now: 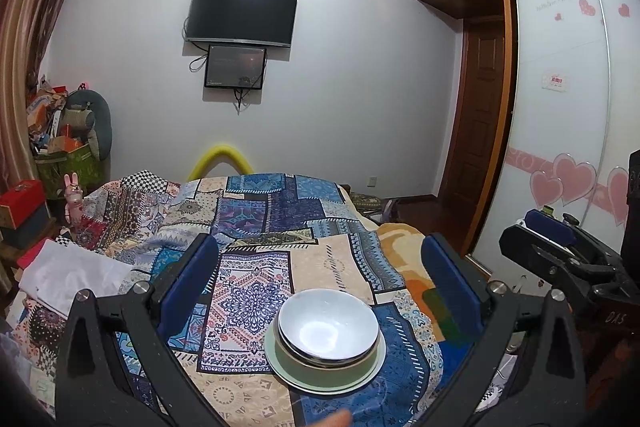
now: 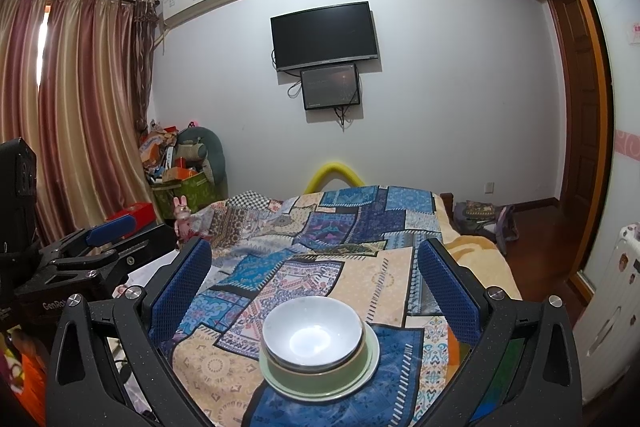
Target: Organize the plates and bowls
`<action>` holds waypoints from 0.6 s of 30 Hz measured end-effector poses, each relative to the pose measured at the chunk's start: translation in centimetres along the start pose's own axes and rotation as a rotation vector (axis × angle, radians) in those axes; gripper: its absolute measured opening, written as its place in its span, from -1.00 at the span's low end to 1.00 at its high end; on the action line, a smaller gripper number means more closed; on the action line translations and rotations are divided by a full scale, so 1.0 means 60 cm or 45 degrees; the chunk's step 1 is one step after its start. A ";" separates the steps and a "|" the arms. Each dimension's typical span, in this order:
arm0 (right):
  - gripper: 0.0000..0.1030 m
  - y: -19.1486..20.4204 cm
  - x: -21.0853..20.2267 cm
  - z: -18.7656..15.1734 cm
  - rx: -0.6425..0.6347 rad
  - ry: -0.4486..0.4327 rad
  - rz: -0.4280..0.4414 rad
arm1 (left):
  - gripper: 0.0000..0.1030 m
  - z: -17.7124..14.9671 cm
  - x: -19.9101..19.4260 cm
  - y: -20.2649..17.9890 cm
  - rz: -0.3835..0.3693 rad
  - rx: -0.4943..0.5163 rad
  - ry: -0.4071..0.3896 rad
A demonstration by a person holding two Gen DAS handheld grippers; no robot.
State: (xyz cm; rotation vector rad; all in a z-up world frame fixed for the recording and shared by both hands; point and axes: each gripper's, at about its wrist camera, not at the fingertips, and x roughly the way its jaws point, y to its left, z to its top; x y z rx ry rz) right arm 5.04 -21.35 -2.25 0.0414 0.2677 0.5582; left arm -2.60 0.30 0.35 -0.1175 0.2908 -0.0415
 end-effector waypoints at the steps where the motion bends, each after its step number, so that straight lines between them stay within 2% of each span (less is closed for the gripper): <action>1: 1.00 -0.001 0.001 0.002 -0.001 -0.001 0.001 | 1.00 0.000 0.001 -0.001 -0.005 0.005 0.004; 18: 1.00 -0.005 0.010 0.000 -0.006 0.008 0.005 | 1.00 -0.004 -0.002 -0.008 -0.010 0.027 -0.009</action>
